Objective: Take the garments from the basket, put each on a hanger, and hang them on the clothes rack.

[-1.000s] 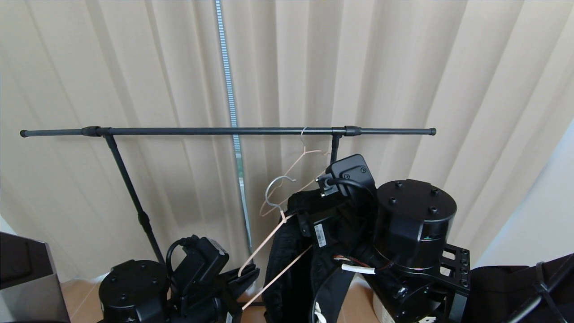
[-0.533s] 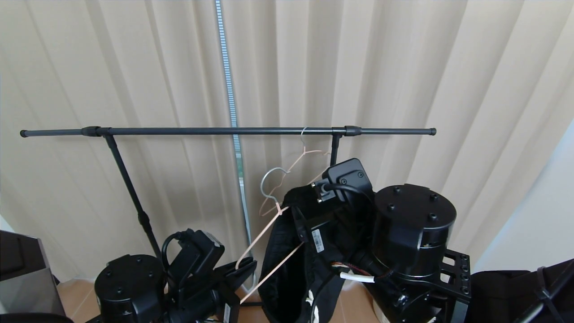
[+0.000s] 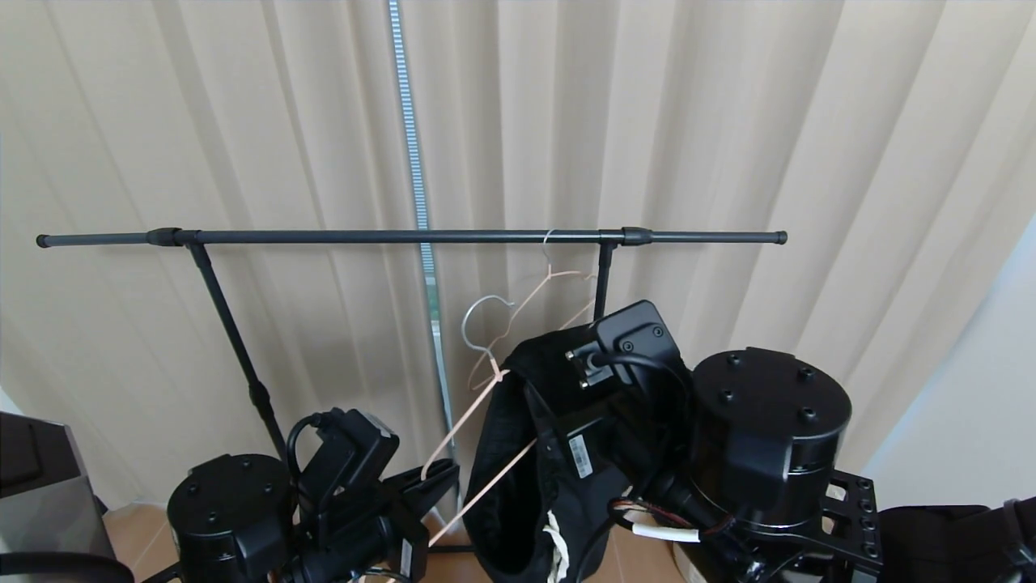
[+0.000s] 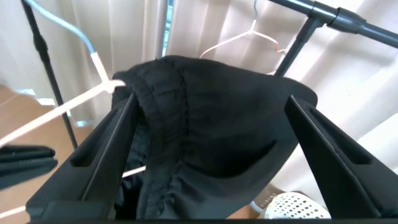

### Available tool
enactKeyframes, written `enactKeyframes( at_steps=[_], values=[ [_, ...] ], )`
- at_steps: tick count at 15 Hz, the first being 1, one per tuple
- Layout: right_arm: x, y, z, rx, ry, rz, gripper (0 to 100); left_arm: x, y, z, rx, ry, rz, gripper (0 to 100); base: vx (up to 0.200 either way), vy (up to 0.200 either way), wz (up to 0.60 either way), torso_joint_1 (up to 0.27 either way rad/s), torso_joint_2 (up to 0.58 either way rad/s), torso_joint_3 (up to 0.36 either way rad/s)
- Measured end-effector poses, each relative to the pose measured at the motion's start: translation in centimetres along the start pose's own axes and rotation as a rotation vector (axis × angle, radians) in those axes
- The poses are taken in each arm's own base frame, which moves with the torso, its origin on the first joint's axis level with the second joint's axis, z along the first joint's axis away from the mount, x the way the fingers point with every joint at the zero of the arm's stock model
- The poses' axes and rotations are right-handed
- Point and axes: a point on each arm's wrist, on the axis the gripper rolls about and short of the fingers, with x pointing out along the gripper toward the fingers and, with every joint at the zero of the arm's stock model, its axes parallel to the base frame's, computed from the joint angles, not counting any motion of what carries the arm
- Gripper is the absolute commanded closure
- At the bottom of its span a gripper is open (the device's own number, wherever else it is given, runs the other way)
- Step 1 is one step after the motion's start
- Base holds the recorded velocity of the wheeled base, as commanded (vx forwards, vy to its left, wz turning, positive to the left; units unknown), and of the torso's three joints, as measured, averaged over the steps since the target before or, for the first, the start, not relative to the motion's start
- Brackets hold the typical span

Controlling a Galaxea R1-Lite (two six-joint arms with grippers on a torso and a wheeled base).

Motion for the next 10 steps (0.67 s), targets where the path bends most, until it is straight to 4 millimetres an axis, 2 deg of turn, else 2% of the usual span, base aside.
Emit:
enactKeyframes(
  at_steps=[4,6,8,10],
  values=[
    [-1.6,-0.9,-0.3,-0.053,0.019,0.115,0,-0.1,0.2,-0.1,-0.001,0.005,-0.011,100,0.0,0.0,0.0,0.0,0.0,0.0],
    [-2.0,-2.0,-0.4,-0.082,0.054,0.164,0,-0.3,0.1,-0.3,0.003,0.015,-0.058,100,0.0,0.0,0.0,0.0,0.0,0.0],
    [-2.0,-4.0,-0.3,-0.13,0.1,0.251,0,-0.6,0.2,-0.6,0.005,0.029,-0.072,100,0.0,0.0,0.0,0.0,0.0,0.0],
    [-1.7,-7.0,-0.3,-0.193,0.187,0.355,0,-0.7,0.2,-0.7,0.003,0.037,-0.072,100,0.0,0.0,0.0,0.0,0.0,0.0]
  ],
)
